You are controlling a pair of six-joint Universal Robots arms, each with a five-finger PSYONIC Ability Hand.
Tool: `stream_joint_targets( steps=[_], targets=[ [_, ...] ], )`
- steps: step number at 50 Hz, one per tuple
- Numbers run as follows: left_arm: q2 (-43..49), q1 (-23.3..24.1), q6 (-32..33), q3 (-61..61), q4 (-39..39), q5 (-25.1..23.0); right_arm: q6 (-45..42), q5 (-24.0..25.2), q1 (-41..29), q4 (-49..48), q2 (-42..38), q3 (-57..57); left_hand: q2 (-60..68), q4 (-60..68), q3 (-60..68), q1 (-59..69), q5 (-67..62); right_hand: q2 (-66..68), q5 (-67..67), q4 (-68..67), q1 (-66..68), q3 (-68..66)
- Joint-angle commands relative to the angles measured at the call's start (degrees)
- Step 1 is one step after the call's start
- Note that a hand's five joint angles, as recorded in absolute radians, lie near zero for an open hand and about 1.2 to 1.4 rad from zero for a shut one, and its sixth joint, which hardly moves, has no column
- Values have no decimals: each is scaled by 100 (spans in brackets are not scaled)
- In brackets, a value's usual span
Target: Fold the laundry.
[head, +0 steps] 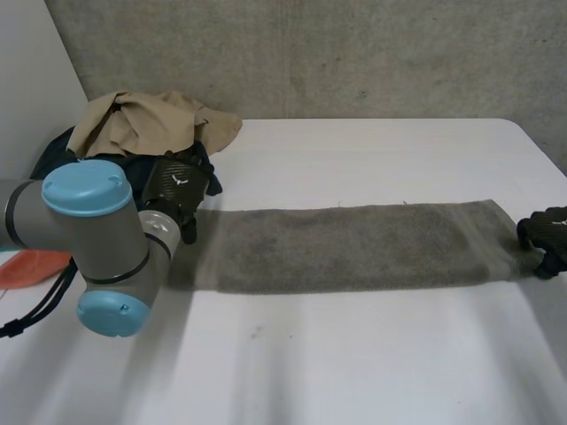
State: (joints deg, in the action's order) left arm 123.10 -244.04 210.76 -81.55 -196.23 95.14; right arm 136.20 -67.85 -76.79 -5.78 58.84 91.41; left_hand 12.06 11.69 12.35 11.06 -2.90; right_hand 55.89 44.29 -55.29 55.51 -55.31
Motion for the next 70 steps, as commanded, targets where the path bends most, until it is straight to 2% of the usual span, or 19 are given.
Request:
stream_joint_targets(
  steps=[1, 9, 14, 25, 26, 30, 37, 40, 43, 44, 45, 50, 53, 57, 62, 64, 65, 67, 70],
  targets=[
    [-172, 67, -8, -45, -29, 5, -32, -764, 68, -915, -118, 35, -206, -169, -235, -106, 290, 2411, 2571, -2471, 2449, -2469],
    [-462, 58, -123, -195, -29, 5, -1154, -1142, 691, -1329, 285, -106, -206, -169, -235, -106, 290, 2411, 2571, -2471, 2449, -2469],
    [-603, 41, -184, -362, -29, -4, -1772, -941, 640, -1496, 330, -141, -206, -169, -235, -106, 290, 2411, 2571, -2471, 2449, -2469],
    [-981, 58, -421, -652, -20, 5, -1720, 298, -2294, -2752, 1007, 395, -206, -169, -235, -106, 290, 2411, 2571, -2471, 2449, -2469],
    [-1007, 67, -439, -678, -29, 5, -1728, 403, -2888, -2927, 946, 413, -206, -169, -235, -106, 290, 2411, 2571, -2471, 2449, -2469],
    [-1069, 76, -492, -801, -20, 5, -1842, 509, -4093, -3157, 404, 352, -206, -169, -235, -106, 290, 2411, 2571, -2471, 2449, -2469],
    [-1060, 85, -492, -942, -29, -4, -2334, 448, -5178, -2947, -521, 211, -206, -169, -235, -106, 290, 2411, 2571, -2471, 2449, -2469],
    [-1051, 85, -492, -942, -29, -4, -2440, 360, -5214, -2798, -628, 211, -206, -169, -235, -106, 290, 2411, 2571, -2471, 2449, -2469],
    [-1051, 85, -492, -916, -29, -4, -2344, 159, -5188, -2630, -540, 289, -206, -169, -235, -106, 290, -3404, -3243, 3343, -3365, 3346],
    [-1051, 85, -492, -907, -29, -4, -2291, 62, -5188, -2622, -514, 307, -206, -169, -235, -106, 290, -4553, -4392, 4492, -4514, 4495],
    [-1051, 94, -492, -907, -29, -4, -2082, -182, -5197, -2604, -418, 351, -206, -169, -235, -106, 290, -4589, -4429, 4529, -4551, 4531],
    [-1060, 164, -492, -854, -29, -4, -782, -782, -4645, -2481, 417, 614, -206, -169, -235, -106, 290, -4589, -4429, 4529, -4551, 4531],
    [-1060, 234, -483, -810, -29, -4, 349, -809, -4101, -2184, 786, 816, -206, -169, -235, -106, 290, -4589, -4429, 4529, -4551, 4531],
    [-1060, 287, -483, -810, -29, -4, 1118, -756, -3634, -1403, 822, 913, -206, -169, -235, -106, 290, -4589, -4429, 4529, -4551, 4531],
    [-1051, 383, -483, -810, -29, -4, 681, -808, -2834, -873, 682, 1124, -206, -169, -235, -106, 290, -4520, -4359, 4459, -4481, 4462],
    [-1034, 419, -483, -819, -29, -4, 304, -870, -2588, -881, 577, 1186, -206, -169, -235, -106, 290, -2556, -2395, 2496, -2518, 2498],
    [-1034, 436, -483, -828, -29, -4, -124, -931, -2351, -890, 524, 1221, -206, -169, -235, -106, 290, -198, -37, 137, -159, 140],
    [-1025, 445, -483, -845, -29, -4, -444, -1002, -2174, -951, 523, 1221, -206, -169, -235, -106, 290, 2398, 2559, -2459, 2436, -2456],
    [-1042, 454, -483, -854, -29, -4, -743, -1248, -2076, -1390, 558, 1177, -206, -169, -235, -106, 290, 2411, 2571, -2471, 2449, -2469]
  ],
)
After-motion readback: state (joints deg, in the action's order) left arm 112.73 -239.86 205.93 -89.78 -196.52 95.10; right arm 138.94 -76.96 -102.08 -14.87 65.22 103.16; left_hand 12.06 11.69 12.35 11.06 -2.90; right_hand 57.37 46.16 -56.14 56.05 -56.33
